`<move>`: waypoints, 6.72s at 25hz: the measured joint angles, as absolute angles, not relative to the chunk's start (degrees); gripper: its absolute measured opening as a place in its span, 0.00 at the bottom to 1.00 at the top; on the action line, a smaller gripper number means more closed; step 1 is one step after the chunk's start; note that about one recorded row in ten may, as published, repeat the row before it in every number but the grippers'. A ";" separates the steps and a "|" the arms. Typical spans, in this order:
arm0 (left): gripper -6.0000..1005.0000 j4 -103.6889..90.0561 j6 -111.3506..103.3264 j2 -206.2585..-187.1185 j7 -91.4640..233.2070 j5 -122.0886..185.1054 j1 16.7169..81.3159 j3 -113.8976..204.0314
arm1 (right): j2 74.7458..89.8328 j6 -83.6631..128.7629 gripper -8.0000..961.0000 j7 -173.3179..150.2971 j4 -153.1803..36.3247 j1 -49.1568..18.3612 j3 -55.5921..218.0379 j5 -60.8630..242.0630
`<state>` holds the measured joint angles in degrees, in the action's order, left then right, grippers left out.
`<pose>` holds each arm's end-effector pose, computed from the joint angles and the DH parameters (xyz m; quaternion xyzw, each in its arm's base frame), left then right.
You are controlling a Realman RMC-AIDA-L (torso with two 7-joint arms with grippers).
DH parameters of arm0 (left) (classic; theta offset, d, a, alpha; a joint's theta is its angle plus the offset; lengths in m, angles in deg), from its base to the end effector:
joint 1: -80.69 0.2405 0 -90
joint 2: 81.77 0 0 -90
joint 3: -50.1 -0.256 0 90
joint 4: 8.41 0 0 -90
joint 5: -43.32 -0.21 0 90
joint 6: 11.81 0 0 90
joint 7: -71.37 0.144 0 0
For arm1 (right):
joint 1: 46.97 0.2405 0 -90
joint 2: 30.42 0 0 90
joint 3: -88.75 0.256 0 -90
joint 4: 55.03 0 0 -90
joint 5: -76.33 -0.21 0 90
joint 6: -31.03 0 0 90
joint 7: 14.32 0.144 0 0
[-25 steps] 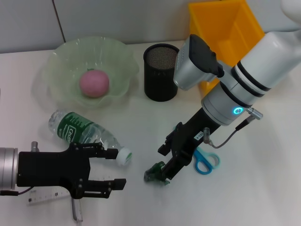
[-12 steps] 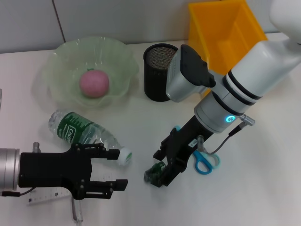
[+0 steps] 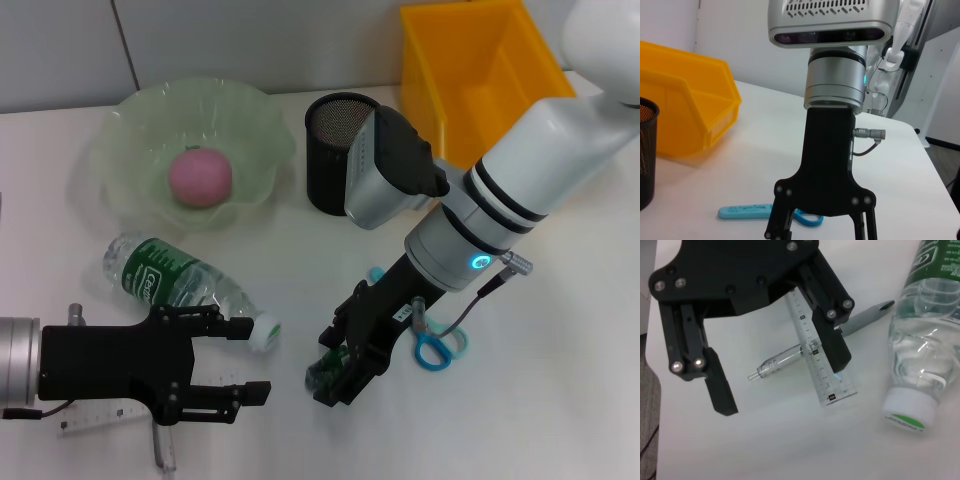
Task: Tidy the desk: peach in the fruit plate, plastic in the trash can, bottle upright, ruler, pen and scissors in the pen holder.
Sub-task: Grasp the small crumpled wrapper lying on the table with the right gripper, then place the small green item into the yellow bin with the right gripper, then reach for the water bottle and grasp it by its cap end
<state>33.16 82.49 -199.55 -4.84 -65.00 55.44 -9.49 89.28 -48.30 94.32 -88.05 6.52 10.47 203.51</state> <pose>-0.2539 0.2899 -0.0222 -0.9707 -0.1342 -0.1991 0.0127 0.1664 0.3575 -0.0935 0.9809 -0.1561 0.1017 0.0551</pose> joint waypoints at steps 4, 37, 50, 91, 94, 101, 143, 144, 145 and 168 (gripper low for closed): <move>0.76 33.16 82.50 -199.55 -4.84 -64.95 55.46 -9.49 | 89.28 -47.95 0.83 94.13 -87.73 6.54 10.47 203.39; 0.76 33.17 82.51 -199.74 -5.09 -64.87 55.50 -9.31 | 89.15 -47.03 0.53 94.24 -87.68 6.04 9.12 203.42; 0.76 32.83 82.59 -199.88 -5.19 -64.88 55.72 -8.69 | 89.01 -47.56 0.37 94.33 -88.16 5.80 9.26 203.26; 0.76 31.76 84.00 -200.12 -4.48 -64.21 55.46 -8.52 | 86.68 -37.35 0.08 99.40 -111.01 -8.89 50.90 197.26; 0.76 31.75 84.01 -200.11 -4.48 -64.19 55.46 -8.52 | 86.94 -32.34 0.09 99.35 -108.92 -8.85 50.41 197.46; 0.76 31.76 84.03 -200.07 -4.54 -64.16 55.38 -8.53 | 86.67 -24.07 0.09 99.15 -104.97 -8.42 45.97 197.71; 0.76 31.76 84.08 -200.07 -4.48 -64.09 55.11 -8.17 | 86.44 -30.79 0.77 99.10 -111.28 -12.79 45.38 181.95; 0.76 31.76 84.08 -200.07 -4.48 -64.08 55.11 -8.17 | 86.29 -32.75 0.77 99.10 -112.03 -13.49 45.38 180.44; 0.76 31.76 84.07 -200.07 -4.48 -64.07 55.11 -8.17 | 86.08 -34.94 0.77 99.10 -112.69 -14.13 45.39 178.91; 0.76 31.59 83.63 -200.10 -4.30 -61.32 55.11 -8.10 | 84.47 -67.88 0.77 83.49 -104.36 -21.42 45.04 175.66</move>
